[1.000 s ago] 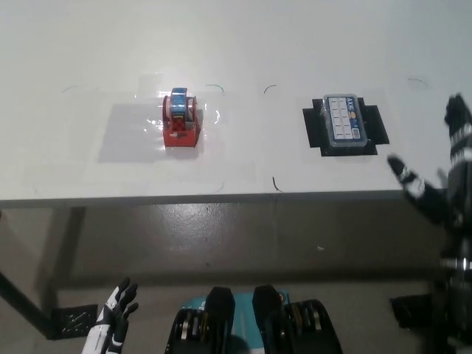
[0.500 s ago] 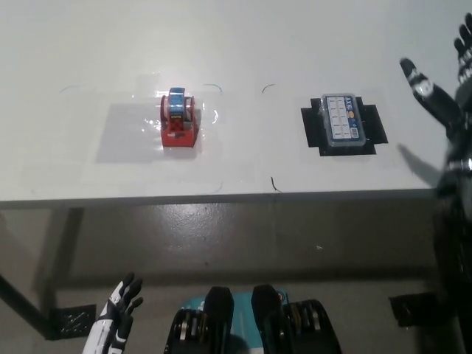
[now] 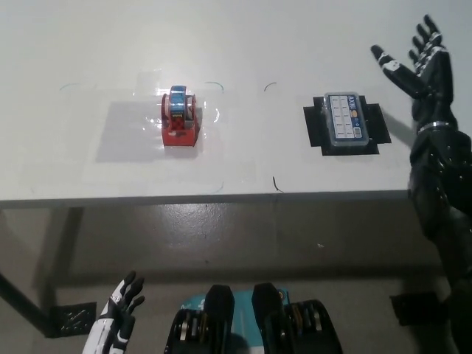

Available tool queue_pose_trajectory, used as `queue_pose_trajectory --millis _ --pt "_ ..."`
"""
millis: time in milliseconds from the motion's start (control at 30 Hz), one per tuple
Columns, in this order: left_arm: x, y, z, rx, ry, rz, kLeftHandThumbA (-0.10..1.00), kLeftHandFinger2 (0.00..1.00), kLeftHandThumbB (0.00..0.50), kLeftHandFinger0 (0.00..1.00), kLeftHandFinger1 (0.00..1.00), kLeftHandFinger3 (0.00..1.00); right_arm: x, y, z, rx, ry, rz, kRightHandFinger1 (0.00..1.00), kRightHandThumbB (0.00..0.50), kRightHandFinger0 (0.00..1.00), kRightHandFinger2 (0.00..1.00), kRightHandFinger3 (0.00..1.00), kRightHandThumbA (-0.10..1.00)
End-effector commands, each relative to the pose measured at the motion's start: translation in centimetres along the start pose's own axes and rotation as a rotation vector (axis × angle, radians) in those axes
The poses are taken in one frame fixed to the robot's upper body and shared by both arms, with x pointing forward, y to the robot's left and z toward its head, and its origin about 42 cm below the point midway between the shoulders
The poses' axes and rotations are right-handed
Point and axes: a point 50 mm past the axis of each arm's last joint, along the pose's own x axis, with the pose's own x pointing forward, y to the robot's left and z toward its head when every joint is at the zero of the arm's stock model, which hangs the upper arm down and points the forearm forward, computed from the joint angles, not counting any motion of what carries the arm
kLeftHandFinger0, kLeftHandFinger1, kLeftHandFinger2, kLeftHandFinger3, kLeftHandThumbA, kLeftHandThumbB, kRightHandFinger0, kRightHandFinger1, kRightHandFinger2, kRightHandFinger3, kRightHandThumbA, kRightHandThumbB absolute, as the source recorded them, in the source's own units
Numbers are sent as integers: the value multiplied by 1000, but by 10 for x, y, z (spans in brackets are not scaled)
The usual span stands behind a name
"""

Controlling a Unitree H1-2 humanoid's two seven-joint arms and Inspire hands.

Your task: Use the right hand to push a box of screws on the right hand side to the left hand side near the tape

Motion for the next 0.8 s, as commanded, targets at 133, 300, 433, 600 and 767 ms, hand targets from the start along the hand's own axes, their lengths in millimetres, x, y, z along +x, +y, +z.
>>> queue_pose_trajectory --millis 133,300,433,600,767 --pt "4 4 16 12 -91 -15 919 1000 171 1000 1000 1000 17 27 21 110 -42 55 1000 70 1000 1000 1000 899" --pt "5 5 18 -2 -98 -15 907 1000 170 1000 1000 1000 11 26 4 146 22 52 1000 61 1000 1000 1000 907" --pt "8 7 20 -1 -107 -14 905 1000 172 1000 1000 1000 3 26 -11 146 58 62 1000 70 1000 1000 1000 953" --pt "8 7 19 -2 -101 -16 908 1000 182 1000 1000 1000 -10 26 -33 143 115 57 1000 73 1000 1000 1000 964" --pt "7 8 21 0 -102 -11 906 1000 175 1000 1000 1000 -23 23 -53 135 169 44 1000 98 1000 1000 1000 950"
